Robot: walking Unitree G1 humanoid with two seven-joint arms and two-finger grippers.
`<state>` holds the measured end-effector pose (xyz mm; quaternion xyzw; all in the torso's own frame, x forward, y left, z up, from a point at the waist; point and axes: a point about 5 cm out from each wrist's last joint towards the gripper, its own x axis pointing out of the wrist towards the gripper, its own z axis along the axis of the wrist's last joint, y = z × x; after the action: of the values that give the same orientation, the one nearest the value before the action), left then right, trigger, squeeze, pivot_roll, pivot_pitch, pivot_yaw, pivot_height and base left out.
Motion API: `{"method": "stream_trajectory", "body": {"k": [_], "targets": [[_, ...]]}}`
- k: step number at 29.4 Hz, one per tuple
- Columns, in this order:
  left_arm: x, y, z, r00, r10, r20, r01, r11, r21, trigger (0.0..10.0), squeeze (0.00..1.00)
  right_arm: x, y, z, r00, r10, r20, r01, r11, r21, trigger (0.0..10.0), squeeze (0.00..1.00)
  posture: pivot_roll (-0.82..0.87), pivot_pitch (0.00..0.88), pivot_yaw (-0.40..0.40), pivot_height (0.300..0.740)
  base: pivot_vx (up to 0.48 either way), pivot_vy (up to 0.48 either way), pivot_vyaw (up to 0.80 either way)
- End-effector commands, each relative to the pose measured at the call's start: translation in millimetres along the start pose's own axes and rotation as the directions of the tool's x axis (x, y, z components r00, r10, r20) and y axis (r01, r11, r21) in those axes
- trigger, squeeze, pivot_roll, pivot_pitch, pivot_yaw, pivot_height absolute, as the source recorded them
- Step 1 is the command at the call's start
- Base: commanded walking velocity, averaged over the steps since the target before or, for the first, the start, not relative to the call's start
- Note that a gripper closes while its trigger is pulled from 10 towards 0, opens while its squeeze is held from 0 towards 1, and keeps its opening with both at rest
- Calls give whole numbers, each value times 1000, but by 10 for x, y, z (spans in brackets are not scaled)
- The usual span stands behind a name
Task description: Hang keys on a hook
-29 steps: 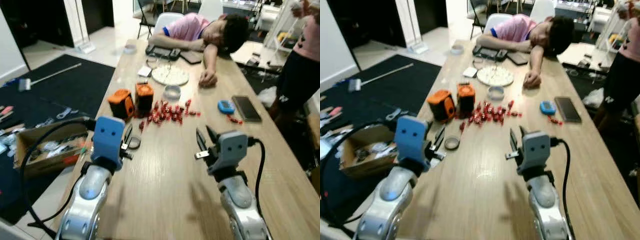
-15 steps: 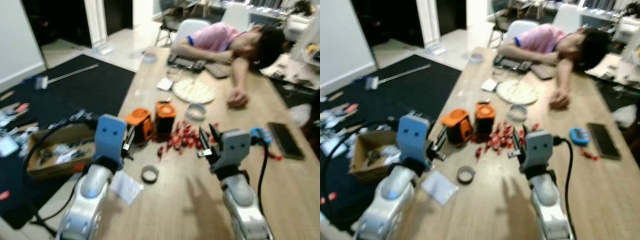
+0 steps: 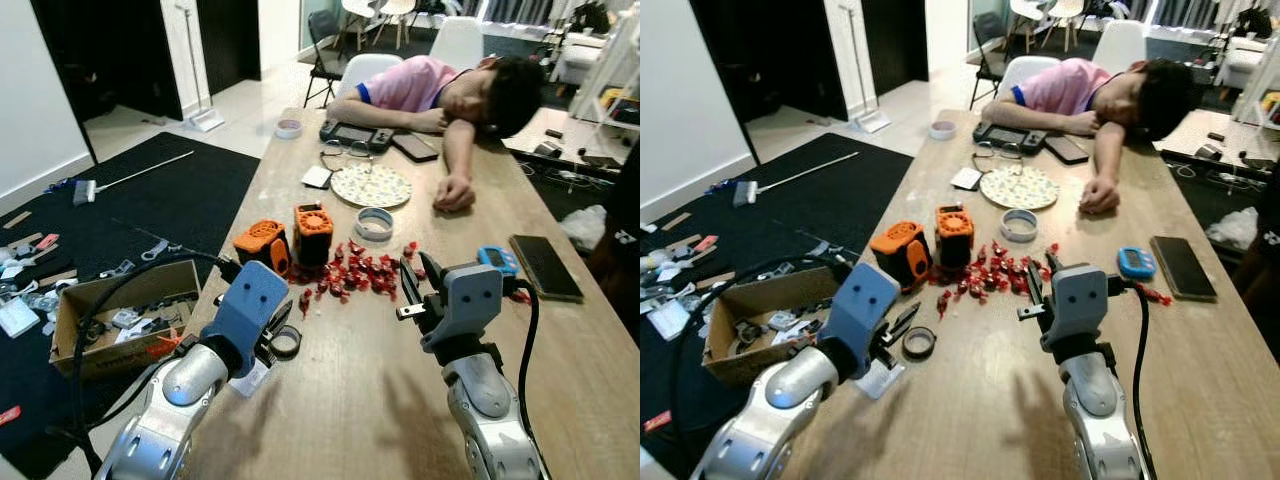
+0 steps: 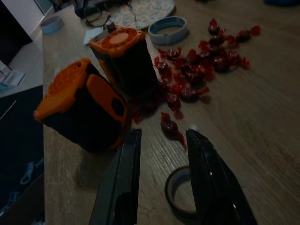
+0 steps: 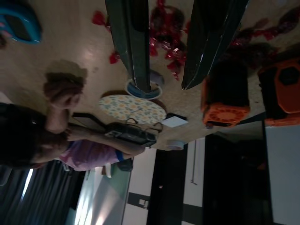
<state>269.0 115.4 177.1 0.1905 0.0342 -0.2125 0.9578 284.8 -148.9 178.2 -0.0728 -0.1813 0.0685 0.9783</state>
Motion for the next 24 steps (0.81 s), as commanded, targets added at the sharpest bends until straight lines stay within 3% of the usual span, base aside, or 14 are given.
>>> {"method": "stream_trajectory", "body": {"k": [1,4,8,12,13,18,20,22,24], "targets": [[64,-21,-128,994,39,-105,-42,999,-35,10000,0,-19,-1,-37,1000,-5,-14,5,1000,5,10000,0,104,132,5,740,0,0,0],[100,-22,-180,986,55,-157,-65,996,-58,10000,0,-14,10,-34,1000,-3,-12,3,1000,6,10000,0,102,133,7,740,0,0,0],[31,127,-285,974,61,-217,-85,991,-103,10000,0,-20,-5,-27,1000,-8,-10,8,1000,4,10000,0,97,135,12,740,0,0,0],[-188,568,-423,953,107,-283,-159,973,-168,10000,0,-37,-24,-31,1000,-14,-12,14,1000,-1,10000,0,103,140,11,740,0,0,0],[-188,568,-423,953,107,-283,-159,973,-168,10000,0,-37,-24,-31,1000,-14,-12,14,1000,-1,10000,0,103,140,11,740,0,0,0],[-350,1018,-459,932,177,-316,-240,955,-172,10000,0,-23,-4,-43,1000,-7,-16,7,1000,3,10000,0,114,141,7,740,0,0,0],[-372,1063,-453,934,169,-316,-236,953,-188,10000,0,-19,1,-42,1000,-4,-15,4,1000,4,10000,0,114,141,7,740,0,0,0],[-451,1082,-430,951,79,-298,-168,943,-287,10000,0,-14,-2,-39,1000,-3,-13,3,1000,4,10000,0,110,137,9,740,0,0,0],[-474,1073,-432,954,47,-295,-145,937,-318,10000,0,-15,-5,-40,1000,-4,-13,4,1000,4,10000,0,110,137,9,740,0,0,0]]}}
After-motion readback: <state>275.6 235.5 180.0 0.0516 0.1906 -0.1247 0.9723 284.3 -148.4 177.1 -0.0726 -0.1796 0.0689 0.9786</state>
